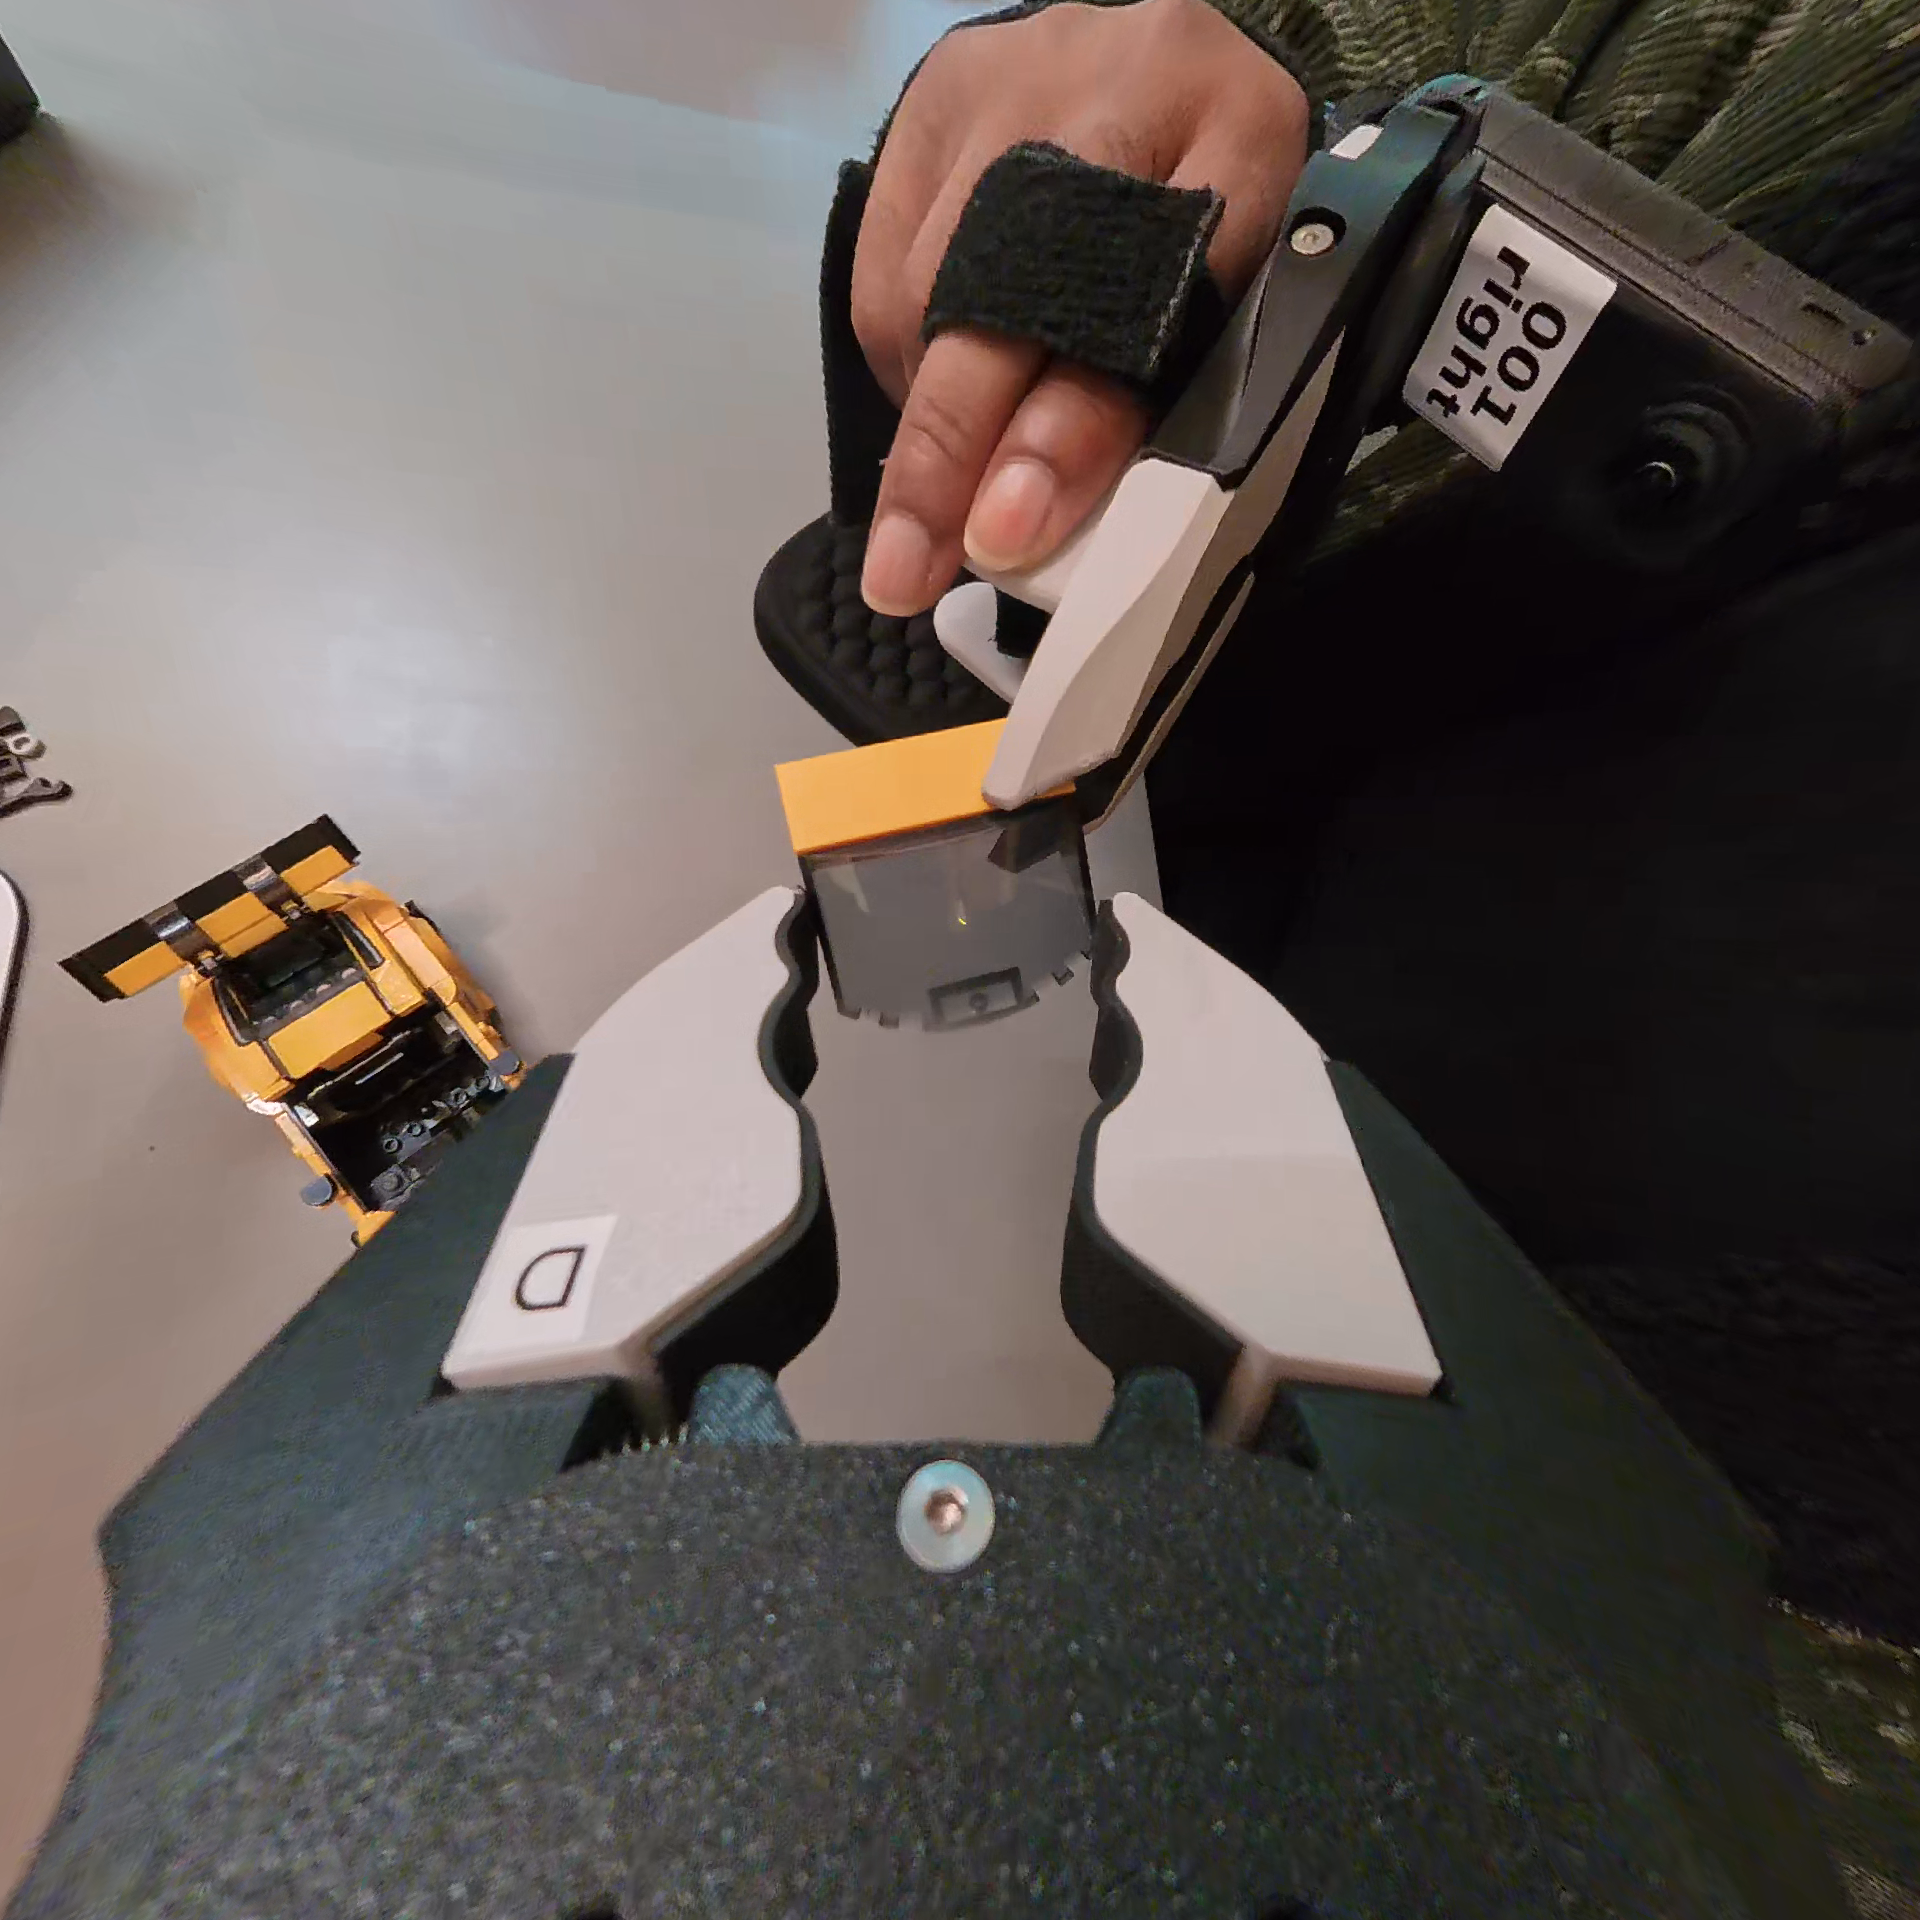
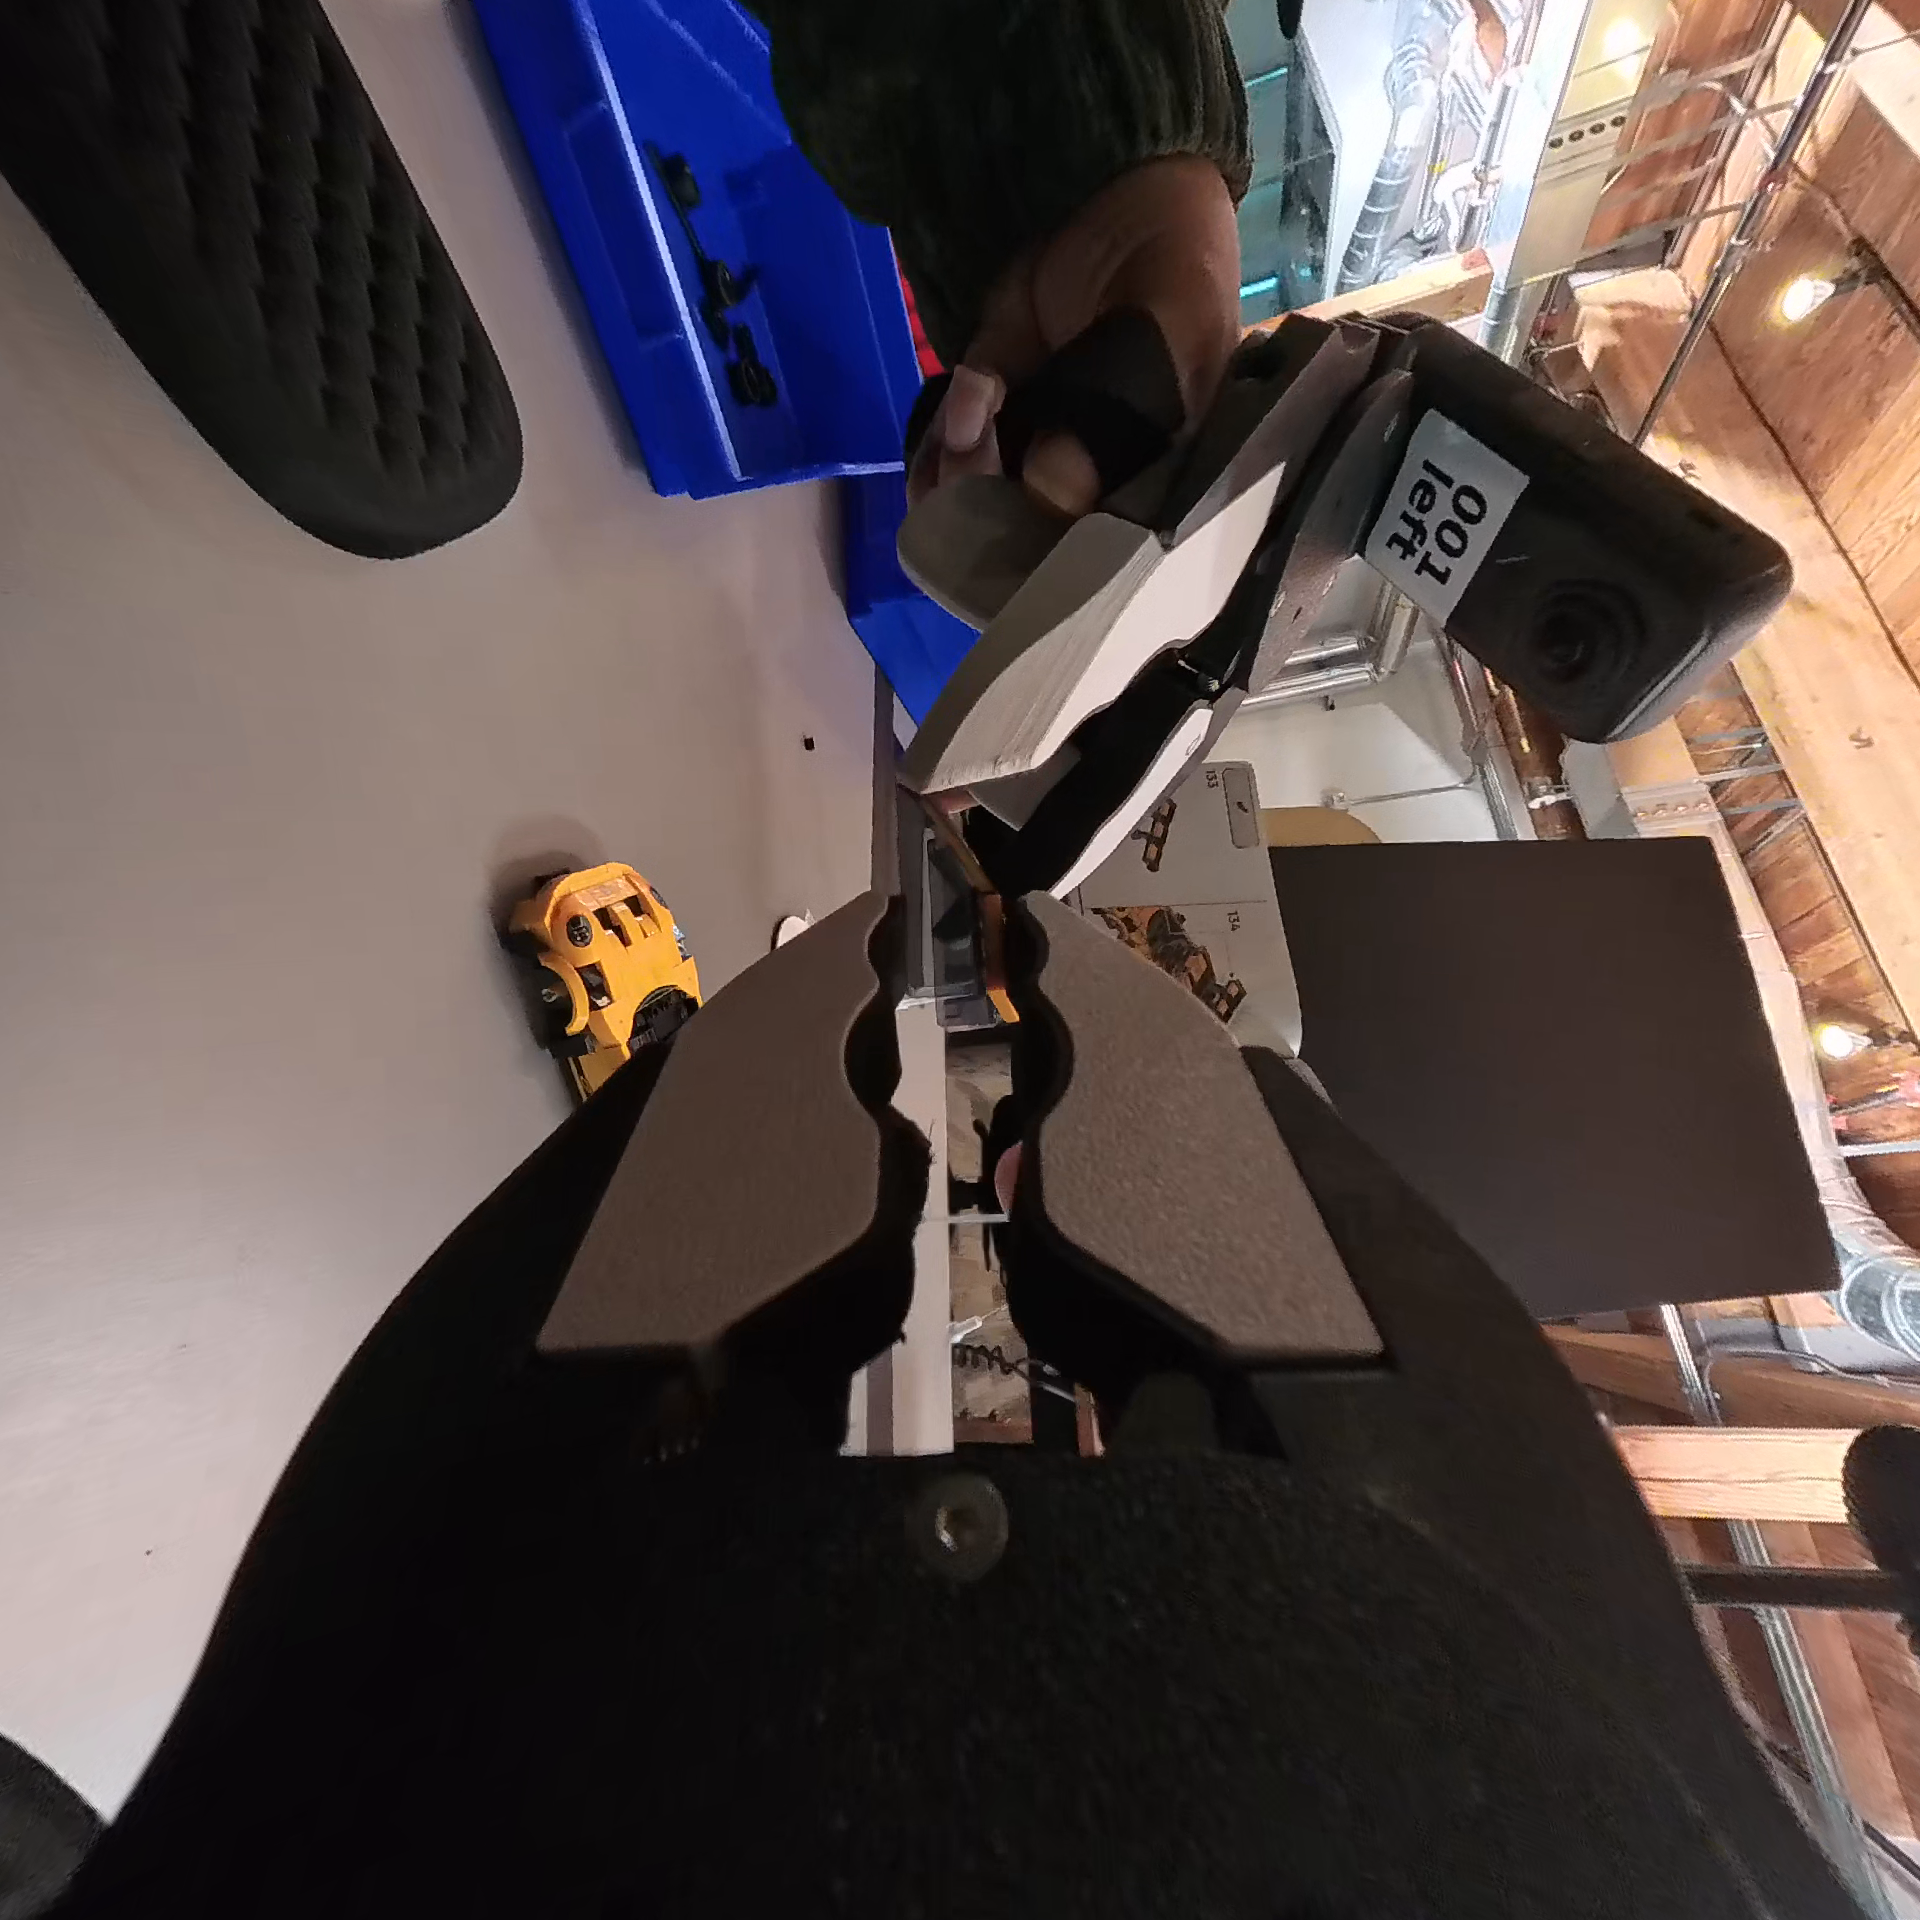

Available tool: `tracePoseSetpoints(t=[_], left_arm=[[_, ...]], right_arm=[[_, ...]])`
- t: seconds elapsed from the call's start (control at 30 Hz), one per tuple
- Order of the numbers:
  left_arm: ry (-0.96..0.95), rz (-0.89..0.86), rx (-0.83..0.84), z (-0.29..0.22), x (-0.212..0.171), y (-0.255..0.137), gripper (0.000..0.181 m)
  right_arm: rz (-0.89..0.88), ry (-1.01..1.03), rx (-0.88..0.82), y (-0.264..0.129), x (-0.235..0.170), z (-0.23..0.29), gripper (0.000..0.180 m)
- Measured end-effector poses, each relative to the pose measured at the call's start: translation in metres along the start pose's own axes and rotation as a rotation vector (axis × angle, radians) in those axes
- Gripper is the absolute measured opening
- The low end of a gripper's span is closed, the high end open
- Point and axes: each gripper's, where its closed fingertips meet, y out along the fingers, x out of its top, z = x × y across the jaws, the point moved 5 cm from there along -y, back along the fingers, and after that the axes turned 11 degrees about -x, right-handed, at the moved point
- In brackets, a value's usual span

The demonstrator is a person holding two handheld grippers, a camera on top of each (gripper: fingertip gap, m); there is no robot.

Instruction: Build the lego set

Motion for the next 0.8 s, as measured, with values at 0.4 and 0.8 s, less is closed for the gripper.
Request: tracePoseSetpoints(t=[0.4, 0.8], left_arm=[[0.025, -0.016, 0.015, 0.000, -0.003, -0.002, 0.051], [0.189, -0.136, -0.395, -0.023, -0.011, -0.019, 0.051]], right_arm=[[0.002, 0.091, 0.014, 0.001, 0.001, 0.002, 0.033], [-0.089, 0.149, 0.072, 0.003, -0.005, -0.014, 0.041]])
